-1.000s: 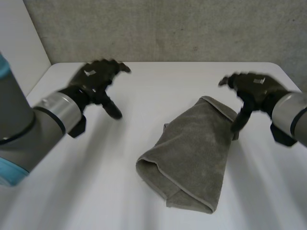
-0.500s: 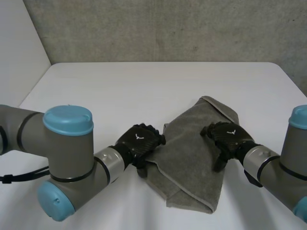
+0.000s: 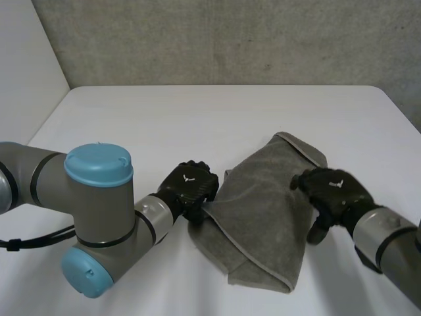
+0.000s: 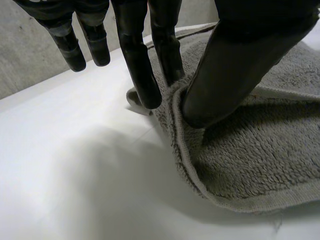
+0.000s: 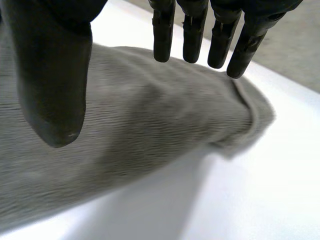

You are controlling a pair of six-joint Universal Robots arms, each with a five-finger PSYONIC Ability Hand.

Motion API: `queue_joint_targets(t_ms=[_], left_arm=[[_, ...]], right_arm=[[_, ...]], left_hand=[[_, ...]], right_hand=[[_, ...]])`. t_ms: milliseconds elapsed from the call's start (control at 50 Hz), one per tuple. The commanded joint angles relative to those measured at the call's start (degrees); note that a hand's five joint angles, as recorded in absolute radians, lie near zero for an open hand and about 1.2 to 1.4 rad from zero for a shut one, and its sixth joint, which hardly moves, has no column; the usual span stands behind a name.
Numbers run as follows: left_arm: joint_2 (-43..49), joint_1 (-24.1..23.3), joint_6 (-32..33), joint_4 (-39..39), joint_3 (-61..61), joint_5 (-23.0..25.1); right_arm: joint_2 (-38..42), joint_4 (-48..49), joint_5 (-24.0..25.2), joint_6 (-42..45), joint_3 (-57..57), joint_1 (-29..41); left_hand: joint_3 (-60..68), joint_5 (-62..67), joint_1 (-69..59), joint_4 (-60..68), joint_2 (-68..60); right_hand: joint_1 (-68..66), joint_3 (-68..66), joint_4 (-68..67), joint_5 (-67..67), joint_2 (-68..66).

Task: Fold the towel.

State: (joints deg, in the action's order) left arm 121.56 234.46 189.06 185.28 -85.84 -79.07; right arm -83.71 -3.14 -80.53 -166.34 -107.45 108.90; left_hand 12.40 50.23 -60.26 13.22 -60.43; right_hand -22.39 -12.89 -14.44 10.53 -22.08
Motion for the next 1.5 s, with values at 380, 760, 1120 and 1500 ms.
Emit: queue_joint_targets(t_ms=[380, 760, 1120, 1500], left_arm=[[0.17, -0.58, -2.73, -0.18, 2.17, -5.04], [-0.18, 0.38, -3.87, -0.44, 2.17, -5.4], [-0.18, 1.09, -5.63, -0.44, 2.17, -5.4], [-0.36, 1.09, -5.72, -0.35, 2.34, -5.4]], right_arm=[[8.11, 5.32, 1.61, -5.03, -0.57, 12.65], [14.54, 13.15, -6.04, -6.19, 1.19, 15.03], [13.05, 11.84, -6.3, -9.0, -0.39, 14.32], [13.05, 11.48, -6.22, -13.83, 0.31, 17.49]], left_hand=[[-2.4, 9.19, -9.17, -3.22, -8.99], [-2.4, 19.77, -19.74, -3.22, -19.57], [-2.4, 19.77, -19.74, -3.22, -19.57], [-2.4, 19.77, -19.74, -3.22, -19.57]], right_hand=[[-2.48, 2.89, 4.44, 4.34, -2.8], [-28.73, 2.89, 4.44, 30.59, -29.04], [-2.66, 2.89, 4.44, 4.52, -2.98], [-2.83, 2.89, 4.44, 4.69, -3.14]])
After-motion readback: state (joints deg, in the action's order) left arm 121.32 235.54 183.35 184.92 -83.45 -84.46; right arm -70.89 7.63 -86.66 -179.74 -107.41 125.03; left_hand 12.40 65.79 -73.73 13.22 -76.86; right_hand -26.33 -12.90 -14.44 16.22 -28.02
